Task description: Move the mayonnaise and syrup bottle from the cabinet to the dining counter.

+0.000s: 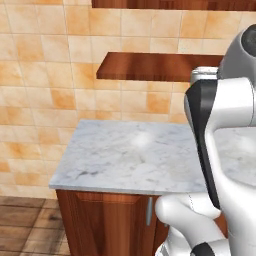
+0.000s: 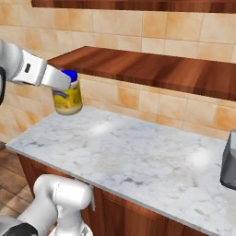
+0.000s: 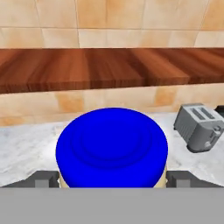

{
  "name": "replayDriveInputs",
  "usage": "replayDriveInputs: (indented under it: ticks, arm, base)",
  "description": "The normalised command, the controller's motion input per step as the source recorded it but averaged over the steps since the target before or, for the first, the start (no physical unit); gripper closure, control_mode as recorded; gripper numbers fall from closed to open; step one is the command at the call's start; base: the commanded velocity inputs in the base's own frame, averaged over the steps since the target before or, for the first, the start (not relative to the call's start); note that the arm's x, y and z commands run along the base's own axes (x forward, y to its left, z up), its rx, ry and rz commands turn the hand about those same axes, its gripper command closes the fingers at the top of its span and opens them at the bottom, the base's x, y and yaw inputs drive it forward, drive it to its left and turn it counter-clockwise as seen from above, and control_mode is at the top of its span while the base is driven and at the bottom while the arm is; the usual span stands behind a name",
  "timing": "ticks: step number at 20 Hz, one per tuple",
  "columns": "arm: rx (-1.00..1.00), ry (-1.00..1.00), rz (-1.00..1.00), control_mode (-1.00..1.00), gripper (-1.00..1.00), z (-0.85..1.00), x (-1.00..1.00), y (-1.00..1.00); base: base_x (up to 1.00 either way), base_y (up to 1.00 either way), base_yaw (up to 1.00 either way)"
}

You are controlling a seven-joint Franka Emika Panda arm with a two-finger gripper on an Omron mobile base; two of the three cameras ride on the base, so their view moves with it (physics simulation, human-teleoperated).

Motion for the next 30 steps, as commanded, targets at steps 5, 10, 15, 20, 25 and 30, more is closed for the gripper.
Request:
replayDriveInputs:
  ticks: [5, 10, 15, 20, 25, 30]
  arm:
    - [0.0, 0.39, 0.0, -1.0, 1.0, -0.31, 0.01, 0.0]
    - [0.0, 0.1, 0.0, 1.0, 1.0, -0.1, -0.03, 0.0]
    - [0.0, 0.0, 0.0, 1.0, 1.0, 0.0, 0.0, 0.0]
    - [0.0, 0.0, 0.0, 1.0, 1.0, 0.0, 0.0, 0.0]
    - [0.0, 0.0, 0.0, 1.0, 1.0, 0.0, 0.0, 0.0]
    - [0.0, 0.0, 0.0, 1.0, 1.0, 0.0, 0.0, 0.0]
  base:
    - [0.0, 0.0, 0.0]
    - [-0.53, -0.19, 0.0]
    - [-0.99, -0.5, -0.02]
    - [-0.22, -0.38, -0.41]
    - [0.07, -0.11, -0.75]
    - [0.15, -0.09, -0.78]
